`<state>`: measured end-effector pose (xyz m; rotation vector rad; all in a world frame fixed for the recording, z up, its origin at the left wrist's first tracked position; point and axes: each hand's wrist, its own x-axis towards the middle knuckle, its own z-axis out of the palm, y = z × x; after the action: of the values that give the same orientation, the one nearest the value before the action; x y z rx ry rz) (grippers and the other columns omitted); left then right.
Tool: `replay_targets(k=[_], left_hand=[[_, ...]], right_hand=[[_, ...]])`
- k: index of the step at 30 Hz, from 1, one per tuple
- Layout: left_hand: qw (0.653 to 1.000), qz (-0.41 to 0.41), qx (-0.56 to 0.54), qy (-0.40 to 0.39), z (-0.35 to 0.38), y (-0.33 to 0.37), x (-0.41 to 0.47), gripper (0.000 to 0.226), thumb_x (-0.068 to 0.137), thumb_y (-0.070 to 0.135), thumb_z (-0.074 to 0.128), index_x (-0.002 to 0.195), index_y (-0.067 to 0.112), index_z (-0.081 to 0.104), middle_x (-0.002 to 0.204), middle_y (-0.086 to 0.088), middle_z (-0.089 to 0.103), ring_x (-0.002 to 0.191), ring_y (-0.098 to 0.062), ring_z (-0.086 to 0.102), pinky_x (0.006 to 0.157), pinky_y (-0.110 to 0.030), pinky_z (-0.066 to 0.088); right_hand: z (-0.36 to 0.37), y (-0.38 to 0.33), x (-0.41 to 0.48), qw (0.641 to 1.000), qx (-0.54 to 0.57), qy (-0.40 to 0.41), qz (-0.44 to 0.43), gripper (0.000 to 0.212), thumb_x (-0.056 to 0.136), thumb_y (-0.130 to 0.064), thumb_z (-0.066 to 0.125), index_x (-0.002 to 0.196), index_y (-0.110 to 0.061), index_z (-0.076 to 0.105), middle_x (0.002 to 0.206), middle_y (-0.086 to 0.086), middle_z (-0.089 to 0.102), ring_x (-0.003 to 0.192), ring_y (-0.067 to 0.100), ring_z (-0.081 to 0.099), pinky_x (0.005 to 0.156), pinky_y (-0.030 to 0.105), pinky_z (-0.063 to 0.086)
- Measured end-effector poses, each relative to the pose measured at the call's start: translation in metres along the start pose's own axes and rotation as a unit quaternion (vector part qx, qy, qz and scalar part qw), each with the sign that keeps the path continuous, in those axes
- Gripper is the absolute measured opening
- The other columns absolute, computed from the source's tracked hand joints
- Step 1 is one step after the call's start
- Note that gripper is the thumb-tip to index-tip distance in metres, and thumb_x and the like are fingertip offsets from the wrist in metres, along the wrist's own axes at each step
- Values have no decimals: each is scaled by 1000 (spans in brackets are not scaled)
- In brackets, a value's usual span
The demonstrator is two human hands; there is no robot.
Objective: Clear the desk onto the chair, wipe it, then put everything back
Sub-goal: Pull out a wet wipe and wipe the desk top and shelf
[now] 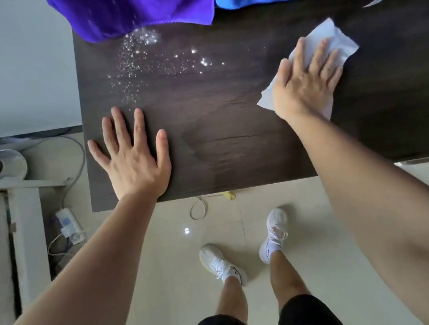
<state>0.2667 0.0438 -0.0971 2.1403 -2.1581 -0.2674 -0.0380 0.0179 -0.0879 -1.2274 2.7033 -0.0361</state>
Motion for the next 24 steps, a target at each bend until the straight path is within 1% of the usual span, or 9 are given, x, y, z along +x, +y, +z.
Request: replay_targets(k=[3, 6, 8, 10, 12, 16, 19, 22, 24], left_hand=[[1000, 0, 0, 4, -1, 0, 0, 62, 100, 57, 21, 155, 29, 27, 166, -6, 14, 152, -27, 8, 119, -61, 3], [1000, -4, 0, 8, -1, 0, 0, 60, 100, 54, 23, 154, 29, 28, 165, -6, 16, 152, -26, 9, 119, -61, 4], [1000, -3, 1, 11, -1, 0, 0, 60, 100, 53, 24, 154, 29, 29, 165, -6, 16, 152, -27, 10, 119, -60, 4], [1000, -3, 2, 13, 0, -1, 0, 59, 100, 53, 25, 154, 29, 29, 165, -6, 17, 151, -27, 10, 119, -60, 5], [1000, -6, 4, 13, -1, -1, 0, 59, 99, 53, 26, 154, 30, 28, 165, -5, 17, 151, -27, 10, 119, -60, 4], [1000, -9, 4, 22, 0, -1, -1, 59, 99, 52, 28, 153, 29, 31, 164, -6, 19, 151, -27, 12, 119, -59, 5], [1000, -6, 5, 27, 0, -1, 0, 59, 99, 52, 28, 153, 28, 32, 164, -6, 20, 151, -28, 14, 119, -59, 6], [1000, -8, 6, 30, -1, -1, 0, 59, 99, 52, 28, 152, 28, 32, 164, -6, 21, 150, -28, 14, 119, -59, 7], [999, -7, 8, 34, 0, 0, -1, 59, 99, 52, 28, 152, 28, 33, 163, -7, 22, 150, -28, 15, 119, -59, 8]], right_hand=[[6, -51, -27, 988, -7, -3, -152, 59, 105, -49, 18, 160, -31, 13, 168, 11, 1, 154, 36, -2, 123, 52, -1], [15, -81, -62, 943, -14, -41, -329, 56, 104, -49, 18, 159, -35, 16, 168, 7, 3, 154, 32, -3, 123, 50, -1], [18, -67, -70, 896, -30, -72, -436, 57, 104, -50, 18, 159, -35, 17, 168, 6, 4, 155, 30, -3, 123, 49, 1], [16, -30, -59, 867, -25, -70, -492, 56, 104, -50, 23, 158, -34, 23, 168, 6, 11, 155, 27, 4, 124, 47, 4], [8, 16, -27, 896, -13, -43, -442, 55, 104, -50, 28, 156, -33, 30, 166, 8, 17, 154, 27, 10, 124, 47, 7], [-18, 100, 66, 990, -11, 12, -141, 61, 102, -51, 21, 159, -28, 23, 166, 15, 10, 153, 33, 10, 123, 52, 10], [-28, 112, 113, 999, 18, 14, 39, 68, 99, -54, 14, 160, -25, 16, 167, 17, 3, 154, 35, 5, 124, 50, 2], [-24, 65, 122, 996, 28, 12, 79, 72, 98, -54, 9, 161, -18, 13, 166, 18, 2, 154, 35, 0, 123, 51, -2], [-19, 18, 107, 1000, 20, 15, 1, 73, 100, -53, 12, 159, -12, 19, 165, 18, 12, 153, 36, 5, 124, 51, 1]])
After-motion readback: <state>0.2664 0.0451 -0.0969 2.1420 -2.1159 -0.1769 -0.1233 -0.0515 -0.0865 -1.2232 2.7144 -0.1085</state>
